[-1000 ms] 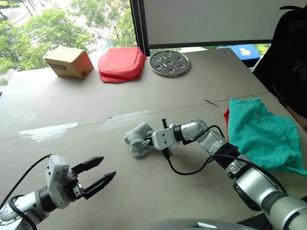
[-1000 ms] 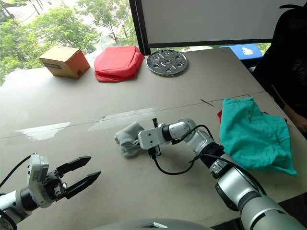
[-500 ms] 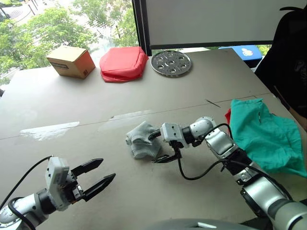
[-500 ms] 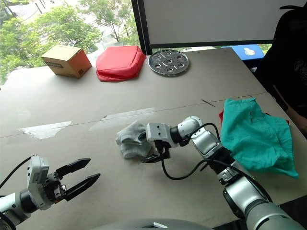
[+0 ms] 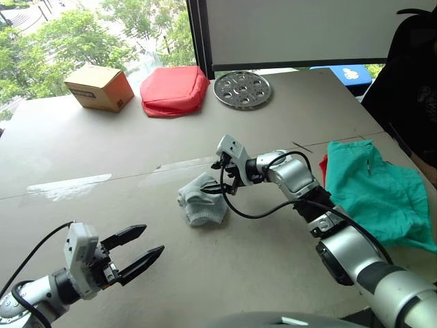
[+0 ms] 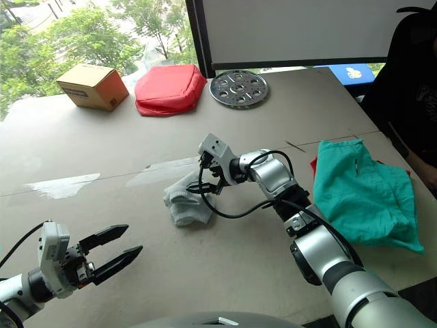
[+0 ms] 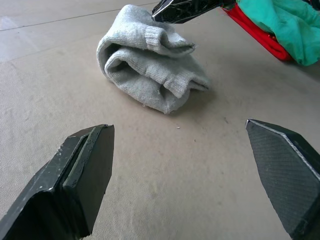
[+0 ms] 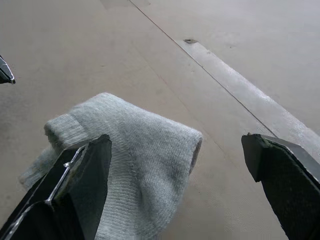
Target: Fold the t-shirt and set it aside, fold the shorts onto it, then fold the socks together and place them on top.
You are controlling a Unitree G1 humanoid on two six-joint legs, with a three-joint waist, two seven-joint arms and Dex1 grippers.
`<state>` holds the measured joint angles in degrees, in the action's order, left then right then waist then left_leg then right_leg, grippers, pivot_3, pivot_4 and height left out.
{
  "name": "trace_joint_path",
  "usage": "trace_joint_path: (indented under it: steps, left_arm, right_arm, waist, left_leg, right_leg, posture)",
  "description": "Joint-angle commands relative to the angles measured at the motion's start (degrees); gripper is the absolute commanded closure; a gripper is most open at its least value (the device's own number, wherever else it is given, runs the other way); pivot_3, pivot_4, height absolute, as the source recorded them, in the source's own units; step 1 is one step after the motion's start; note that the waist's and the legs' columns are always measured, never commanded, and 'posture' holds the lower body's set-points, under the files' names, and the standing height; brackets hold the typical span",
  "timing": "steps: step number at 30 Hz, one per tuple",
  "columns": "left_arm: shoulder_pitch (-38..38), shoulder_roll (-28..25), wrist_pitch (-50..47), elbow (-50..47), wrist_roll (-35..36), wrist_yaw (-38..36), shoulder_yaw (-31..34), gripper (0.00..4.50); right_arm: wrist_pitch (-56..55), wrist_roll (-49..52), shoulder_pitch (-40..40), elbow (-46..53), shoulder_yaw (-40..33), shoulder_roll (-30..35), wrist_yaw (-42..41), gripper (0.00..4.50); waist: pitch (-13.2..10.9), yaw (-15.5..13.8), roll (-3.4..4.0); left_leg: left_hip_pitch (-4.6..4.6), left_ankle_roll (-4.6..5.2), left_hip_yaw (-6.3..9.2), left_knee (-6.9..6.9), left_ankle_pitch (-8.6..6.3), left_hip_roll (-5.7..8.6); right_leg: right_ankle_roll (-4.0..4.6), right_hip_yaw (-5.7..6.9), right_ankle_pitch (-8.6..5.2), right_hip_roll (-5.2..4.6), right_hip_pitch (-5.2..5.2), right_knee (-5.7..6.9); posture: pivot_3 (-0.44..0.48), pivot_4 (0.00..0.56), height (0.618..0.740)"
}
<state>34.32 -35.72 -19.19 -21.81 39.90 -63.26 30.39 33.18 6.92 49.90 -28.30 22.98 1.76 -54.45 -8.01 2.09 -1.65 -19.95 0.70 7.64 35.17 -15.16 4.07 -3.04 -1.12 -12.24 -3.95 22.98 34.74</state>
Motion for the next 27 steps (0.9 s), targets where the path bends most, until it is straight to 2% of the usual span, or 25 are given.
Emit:
trace_joint_path:
  steps: [1, 5, 9, 12, 17, 20, 21, 24, 27]
  left_arm:
    - [0.8, 0.1, 0.7, -1.7, 0.3, 0.4, 0.9, 0.00]
    - [1.7, 0.4, 0.8, -2.4, 0.4, 0.7, 1.0, 0.00]
    - [2.4, 0.7, 1.0, -3.0, 0.5, 1.2, 0.9, 0.00]
    - [2.9, 0.9, 1.1, -3.5, 0.5, 1.5, 0.8, 0.00]
    - [2.9, 1.0, 0.8, -4.0, 0.6, 1.5, 0.5, 0.00]
    - [2.0, 0.7, 0.4, -4.1, 0.8, 1.2, -0.2, 0.00]
    - [1.5, 0.6, 0.3, -4.2, 0.9, 1.2, -0.7, 0.00]
    - [-0.5, 0.3, -0.7, -6.0, 1.9, 1.7, -2.2, 0.00]
    - [-3.3, 0.0, -2.9, -9.4, 4.0, 3.1, -4.8, 0.00]
  right_arm:
    - [-3.1, -1.4, 1.5, -1.4, 4.7, -0.8, -6.4, 0.10]
    - [-4.5, -2.4, 0.4, -0.7, 7.6, -1.0, -9.9, 0.10]
    - [-7.3, -5.2, -0.6, -1.6, 10.2, -1.3, -9.0, 0.10]
    - [-10.6, -7.9, -1.8, -2.7, 12.4, -1.1, -8.1, 0.72]
    - [-14.4, -9.6, -3.2, -2.9, 12.1, -0.7, -7.1, 2.95]
    - [-13.4, -7.4, -4.7, 0.4, 9.1, 0.0, -7.3, 4.32]
    - [-12.7, -5.6, -5.7, 3.1, 7.3, 0.5, -7.9, 4.48]
    - [-4.8, 2.2, -9.8, 14.7, 0.2, 3.0, -9.1, 4.48]
    - [8.5, 12.3, -15.1, 30.4, -10.6, 6.9, -5.7, 4.48]
  waist:
    - [0.0, 0.2, 0.00]
    - [0.0, 0.3, 0.00]
    - [0.0, 0.3, 0.00]
    - [0.0, 0.3, 0.00]
    - [0.0, 0.4, 0.01]
    - [0.0, 0.3, 0.01]
    - [0.0, 0.2, 0.01]
    - [0.0, -0.4, 0.00]
    - [0.0, -1.2, 0.00]
  left_leg:
    - [0.00, 0.02, 0.00, 0.00, 0.01, -0.02]
    - [0.01, 0.00, -0.01, 0.00, 0.00, -0.05]
    - [0.01, -0.01, 0.00, 0.00, 0.00, -0.05]
    - [0.02, -0.05, -0.01, 0.00, -0.02, -0.05]
    - [0.10, -0.05, -0.10, 0.00, -0.02, -0.17]
    - [0.16, -0.08, -0.10, 0.00, -0.01, -0.24]
    - [0.16, -0.09, -0.10, 0.00, -0.01, -0.24]
    - [0.08, -0.08, -0.05, 0.06, 0.00, -0.21]
    - [-0.06, -0.03, -0.03, 0.11, -0.01, -0.18]
  right_leg:
    - [-0.01, 0.00, 0.00, 0.02, 0.01, 0.00]
    - [-0.08, -0.03, 0.04, 0.18, 0.02, 0.01]
    - [-0.09, -0.03, 0.04, 0.19, 0.02, 0.02]
    - [-0.07, -0.03, 0.03, 0.19, 0.02, 0.02]
    - [-0.06, -0.11, 0.02, 0.29, 0.00, 0.04]
    - [-0.02, -0.11, -0.01, 0.35, -0.03, 0.08]
    - [-0.02, -0.11, -0.02, 0.35, -0.03, 0.08]
    - [-0.03, -0.05, 0.00, 0.33, -0.03, 0.05]
    - [-0.13, -0.02, 0.08, 0.28, -0.01, -0.05]
  posture:
    - [0.000, 0.150, 0.740]
    - [0.000, 0.150, 0.740]
    - [0.000, 0.150, 0.740]
    - [0.000, 0.150, 0.740]
    - [0.000, 0.150, 0.740]
    - [0.000, 0.150, 0.740]
    - [0.000, 0.150, 0.740]
    - [0.000, 0.150, 0.740]
    - [0.000, 0.150, 0.740]
